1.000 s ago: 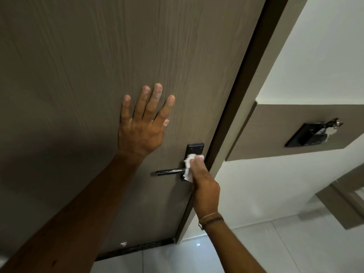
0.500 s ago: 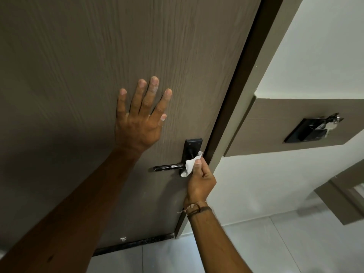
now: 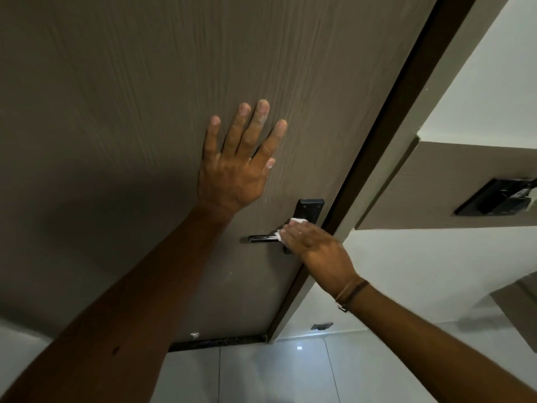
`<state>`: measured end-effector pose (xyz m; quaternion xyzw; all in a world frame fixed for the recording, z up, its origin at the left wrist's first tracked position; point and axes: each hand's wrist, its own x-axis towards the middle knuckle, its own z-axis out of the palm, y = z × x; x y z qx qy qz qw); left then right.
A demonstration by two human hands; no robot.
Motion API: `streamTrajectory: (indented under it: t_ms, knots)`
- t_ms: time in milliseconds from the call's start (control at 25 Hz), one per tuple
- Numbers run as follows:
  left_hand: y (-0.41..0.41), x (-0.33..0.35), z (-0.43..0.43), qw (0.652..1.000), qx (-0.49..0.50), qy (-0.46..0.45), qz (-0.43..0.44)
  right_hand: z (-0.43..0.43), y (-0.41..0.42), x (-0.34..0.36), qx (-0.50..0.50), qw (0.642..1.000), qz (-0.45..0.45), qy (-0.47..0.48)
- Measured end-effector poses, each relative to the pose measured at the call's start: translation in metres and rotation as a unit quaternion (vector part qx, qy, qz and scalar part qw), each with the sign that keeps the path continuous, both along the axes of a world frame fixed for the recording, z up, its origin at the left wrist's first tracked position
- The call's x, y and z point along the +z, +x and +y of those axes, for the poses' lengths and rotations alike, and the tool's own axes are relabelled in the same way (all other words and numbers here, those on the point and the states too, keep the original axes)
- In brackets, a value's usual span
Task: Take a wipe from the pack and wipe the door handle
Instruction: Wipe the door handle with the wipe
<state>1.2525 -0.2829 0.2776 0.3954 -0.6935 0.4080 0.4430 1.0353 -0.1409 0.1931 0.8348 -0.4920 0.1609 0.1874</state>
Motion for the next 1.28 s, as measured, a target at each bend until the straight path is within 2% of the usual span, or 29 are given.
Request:
streamTrajectory:
  t_ms: [160, 240, 360, 480, 640, 720, 800, 880, 1000, 1080, 1200, 1280]
  knots:
    - [0.002, 0.0, 0.002, 1.0, 0.004, 0.005, -0.001, -0.019, 0.065, 0.005, 0.072, 0.991, -0.099, 0.058]
    - [0.003, 0.002, 0.005, 1.0, 0.006, 0.008, -0.006, -0.023, 0.072, 0.011, 0.082, 0.989, -0.08, 0.096]
    - [0.002, 0.002, 0.006, 1.0, 0.007, 0.005, -0.011, -0.018, 0.03, 0.028, 0.016, 0.989, -0.035, 0.14]
    - [0.001, 0.003, 0.004, 1.0, 0.007, 0.002, -0.015, -0.01, 0.02, 0.028, 0.016, 0.999, -0.008, 0.05]
    - [0.003, 0.003, 0.006, 1.0, 0.006, 0.009, -0.022, -0.014, 0.058, 0.019, 0.062, 0.995, -0.018, 0.072]
    - [0.003, 0.004, 0.006, 1.0, 0.004, 0.008, -0.018, -0.012, 0.033, 0.026, 0.048, 0.996, 0.008, 0.077]
    - [0.001, 0.002, 0.006, 1.0, 0.009, 0.004, -0.019, -0.007, 0.011, 0.028, 0.026, 0.999, -0.002, 0.041]
    - [0.001, 0.004, 0.006, 1.0, 0.012, 0.007, -0.015, -0.012, 0.031, 0.023, 0.015, 0.998, -0.043, 0.04]
    - [0.001, 0.003, 0.007, 1.0, 0.009, 0.014, -0.021, -0.017, 0.073, 0.014, 0.068, 0.995, -0.04, 0.061]
    - [0.001, 0.002, 0.006, 1.0, 0.007, 0.008, -0.017, -0.015, 0.052, 0.017, 0.082, 0.995, -0.034, 0.054]
    - [0.001, -0.001, 0.002, 1.0, 0.008, -0.011, -0.013, -0.006, 0.009, 0.016, 0.038, 0.999, -0.02, 0.014]
    - [0.001, 0.0, -0.002, 1.0, 0.009, -0.008, -0.007, -0.013, 0.025, 0.008, 0.038, 0.999, -0.031, 0.005]
